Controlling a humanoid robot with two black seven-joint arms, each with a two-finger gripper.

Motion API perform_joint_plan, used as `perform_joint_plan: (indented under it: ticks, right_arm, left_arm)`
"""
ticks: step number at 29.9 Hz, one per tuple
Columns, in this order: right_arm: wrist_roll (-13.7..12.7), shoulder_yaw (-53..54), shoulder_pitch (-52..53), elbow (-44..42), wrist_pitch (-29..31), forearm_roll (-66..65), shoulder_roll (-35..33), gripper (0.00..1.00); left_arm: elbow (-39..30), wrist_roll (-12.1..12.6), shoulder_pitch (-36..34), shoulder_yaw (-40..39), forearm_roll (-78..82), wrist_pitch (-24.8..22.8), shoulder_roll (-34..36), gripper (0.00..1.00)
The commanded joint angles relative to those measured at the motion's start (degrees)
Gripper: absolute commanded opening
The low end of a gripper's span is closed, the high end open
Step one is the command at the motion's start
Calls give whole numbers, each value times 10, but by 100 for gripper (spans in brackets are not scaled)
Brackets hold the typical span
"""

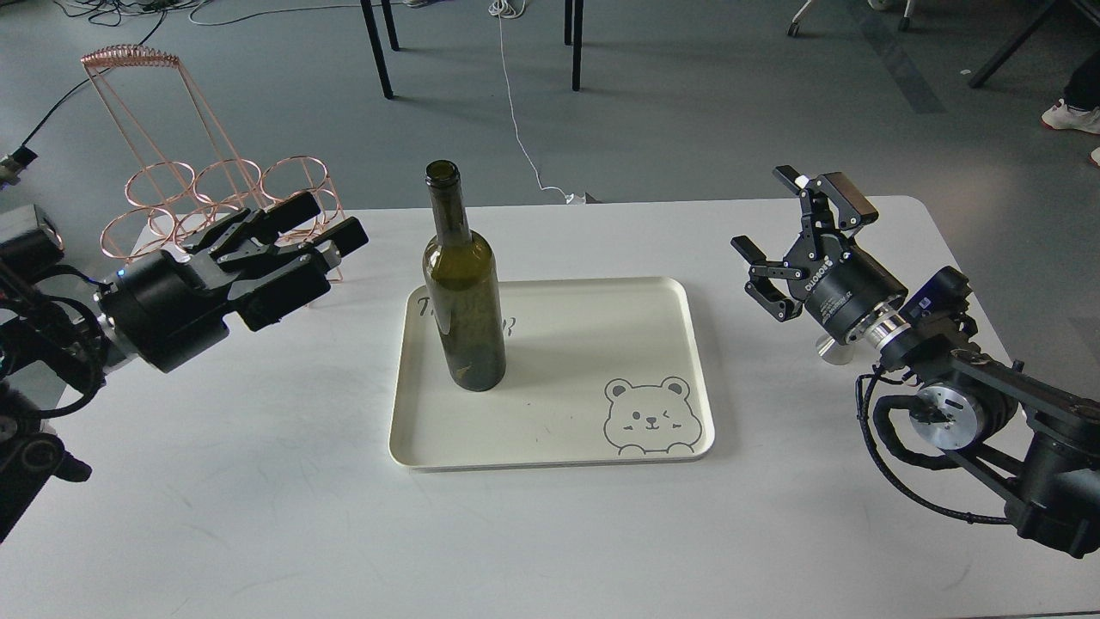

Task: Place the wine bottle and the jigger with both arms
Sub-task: 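Reach the left gripper to the wine bottle neck and grasp it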

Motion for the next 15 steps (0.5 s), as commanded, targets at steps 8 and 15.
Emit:
perform_joint_plan:
  ticks: [8,15]
  right_arm:
    - [0,4,0,0,0,0,-4,99]
    - [0,3,0,0,0,0,-5,99]
  left_arm:
    - [28,0,-121,112,119,8,-2,98]
    - [79,0,-191,177,133,9,-13,98]
